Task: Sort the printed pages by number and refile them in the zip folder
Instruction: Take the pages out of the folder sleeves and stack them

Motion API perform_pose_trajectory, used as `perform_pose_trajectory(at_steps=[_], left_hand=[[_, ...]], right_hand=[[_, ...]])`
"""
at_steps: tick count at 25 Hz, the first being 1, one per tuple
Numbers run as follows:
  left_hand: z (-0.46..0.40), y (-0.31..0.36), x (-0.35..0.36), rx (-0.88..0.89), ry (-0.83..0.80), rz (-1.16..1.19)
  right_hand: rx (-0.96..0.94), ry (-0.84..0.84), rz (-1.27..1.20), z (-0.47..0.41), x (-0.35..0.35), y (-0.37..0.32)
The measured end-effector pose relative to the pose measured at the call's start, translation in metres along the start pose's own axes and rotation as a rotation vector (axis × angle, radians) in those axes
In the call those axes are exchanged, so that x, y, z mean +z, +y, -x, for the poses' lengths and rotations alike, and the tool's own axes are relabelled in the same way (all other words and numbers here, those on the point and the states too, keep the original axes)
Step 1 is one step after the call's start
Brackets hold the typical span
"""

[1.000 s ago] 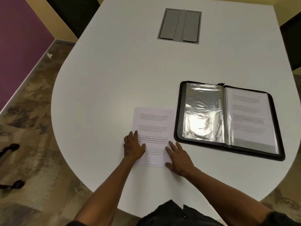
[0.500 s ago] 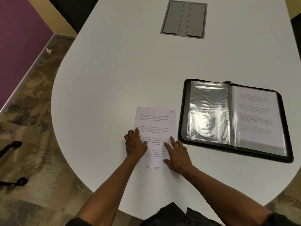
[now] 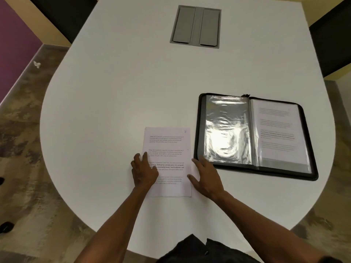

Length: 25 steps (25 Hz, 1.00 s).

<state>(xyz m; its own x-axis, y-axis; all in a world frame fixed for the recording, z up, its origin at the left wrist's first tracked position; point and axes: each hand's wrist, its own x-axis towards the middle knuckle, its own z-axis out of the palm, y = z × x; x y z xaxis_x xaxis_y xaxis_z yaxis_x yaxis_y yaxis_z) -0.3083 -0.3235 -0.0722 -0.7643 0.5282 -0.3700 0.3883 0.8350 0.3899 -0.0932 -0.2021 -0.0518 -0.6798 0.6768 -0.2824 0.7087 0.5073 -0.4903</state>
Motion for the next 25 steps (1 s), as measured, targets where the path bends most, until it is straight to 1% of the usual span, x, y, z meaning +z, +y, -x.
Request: perform_pose_trajectory(at_steps=[2, 4, 6, 8, 10, 13, 16, 18, 21, 23, 25], left_hand=[[0.005, 0.004, 0.001, -0.004, 0.091, -0.064], [0.012, 0.013, 0.006, 0.032, 0.131, -0.064], [0.024, 0.03, 0.016, 0.096, 0.138, -0.049], [0.037, 0.053, 0.028, 0.141, 0.13, -0.03], [0.052, 0.08, 0.042, 0.199, 0.118, -0.005], [0.077, 0.13, 0.065, 0.307, 0.08, 0.018], [0.101, 0.181, 0.082, 0.416, 0.05, 0.034], [0.113, 0.21, 0.092, 0.469, 0.033, 0.086], [0.124, 0.248, 0.105, 0.504, -0.018, 0.126], [0.126, 0.266, 0.111, 0.5, -0.06, 0.134], [0.129, 0.289, 0.118, 0.499, -0.088, 0.193]], right_hand=[[0.106, 0.164, -0.088, 0.012, -0.016, 0.028], [0.238, 0.308, -0.136, 0.025, -0.034, 0.066], [0.41, 0.355, -0.162, 0.038, -0.056, 0.108], [0.58, 0.287, -0.137, 0.048, -0.083, 0.15], [0.708, 0.157, -0.07, 0.053, -0.106, 0.187], [0.803, 0.027, -0.016, 0.054, -0.133, 0.231], [0.812, -0.084, 0.006, 0.053, -0.147, 0.258], [0.742, -0.135, 0.059, 0.052, -0.149, 0.267], [0.631, -0.066, 0.068, 0.051, -0.15, 0.27], [0.565, 0.011, -0.003, 0.049, -0.148, 0.259], [0.451, 0.068, -0.052, 0.049, -0.148, 0.247]])
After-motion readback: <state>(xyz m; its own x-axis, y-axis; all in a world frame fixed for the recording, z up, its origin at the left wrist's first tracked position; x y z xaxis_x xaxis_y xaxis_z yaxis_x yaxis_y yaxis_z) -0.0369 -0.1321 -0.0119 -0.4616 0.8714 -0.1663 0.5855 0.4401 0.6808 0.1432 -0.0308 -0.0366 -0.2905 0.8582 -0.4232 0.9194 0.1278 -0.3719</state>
